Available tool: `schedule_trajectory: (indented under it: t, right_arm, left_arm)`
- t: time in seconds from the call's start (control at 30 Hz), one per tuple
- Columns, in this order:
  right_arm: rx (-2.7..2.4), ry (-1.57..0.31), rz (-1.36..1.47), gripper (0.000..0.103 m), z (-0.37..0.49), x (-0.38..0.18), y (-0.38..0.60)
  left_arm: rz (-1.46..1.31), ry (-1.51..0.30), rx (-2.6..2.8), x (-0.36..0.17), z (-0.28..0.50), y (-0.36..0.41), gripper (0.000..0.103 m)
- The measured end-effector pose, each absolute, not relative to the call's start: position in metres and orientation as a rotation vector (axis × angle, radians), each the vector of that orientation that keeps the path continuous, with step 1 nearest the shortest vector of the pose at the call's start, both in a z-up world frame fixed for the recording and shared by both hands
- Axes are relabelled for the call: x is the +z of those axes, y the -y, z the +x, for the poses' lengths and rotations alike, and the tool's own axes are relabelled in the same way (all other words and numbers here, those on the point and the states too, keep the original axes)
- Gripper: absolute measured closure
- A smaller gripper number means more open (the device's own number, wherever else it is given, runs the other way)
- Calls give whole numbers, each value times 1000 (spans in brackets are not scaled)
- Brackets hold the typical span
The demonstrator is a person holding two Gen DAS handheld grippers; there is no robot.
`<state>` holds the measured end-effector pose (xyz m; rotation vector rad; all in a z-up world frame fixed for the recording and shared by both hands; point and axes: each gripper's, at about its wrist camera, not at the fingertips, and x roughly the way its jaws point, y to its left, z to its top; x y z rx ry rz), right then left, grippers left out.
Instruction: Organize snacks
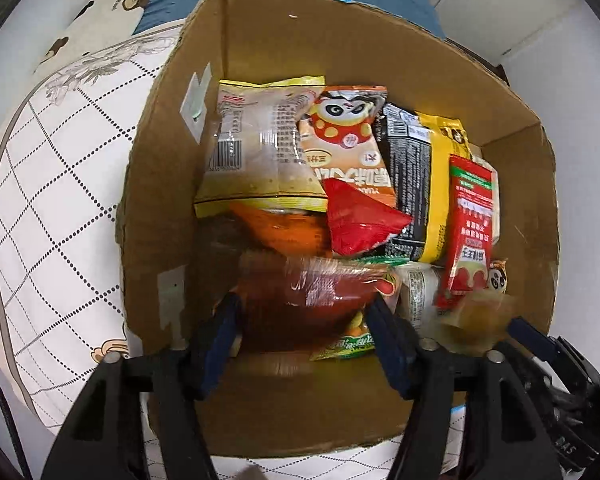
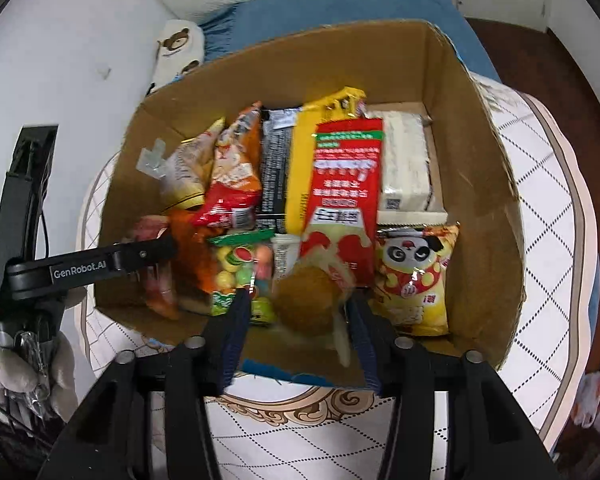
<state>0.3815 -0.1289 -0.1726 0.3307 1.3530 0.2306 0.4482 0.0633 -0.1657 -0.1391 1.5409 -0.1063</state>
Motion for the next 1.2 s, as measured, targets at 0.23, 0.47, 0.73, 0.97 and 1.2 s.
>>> schedule_trajectory:
  t: [0.23, 0.47, 0.73, 0.97, 1.2]
  right_arm:
    - [122, -1372, 257, 2, 392, -172, 132]
    - [55, -1338, 174, 2, 395, -166, 133]
    - [30, -1301, 162, 1, 383, -154, 135]
    - [18, -1191, 108, 1, 358, -112, 129]
    - [12, -1069, 108, 1, 314, -64, 125]
  left_arm:
    - [-88, -1499, -114, -159, 448, -56, 3]
    - [-69, -1468, -106, -156, 439, -53, 3]
    - [-29, -1377, -88, -134, 421, -51, 3]
    - [8, -1258, -84, -96, 388, -48, 2]
    - [23, -1138, -64, -51, 342, -48, 2]
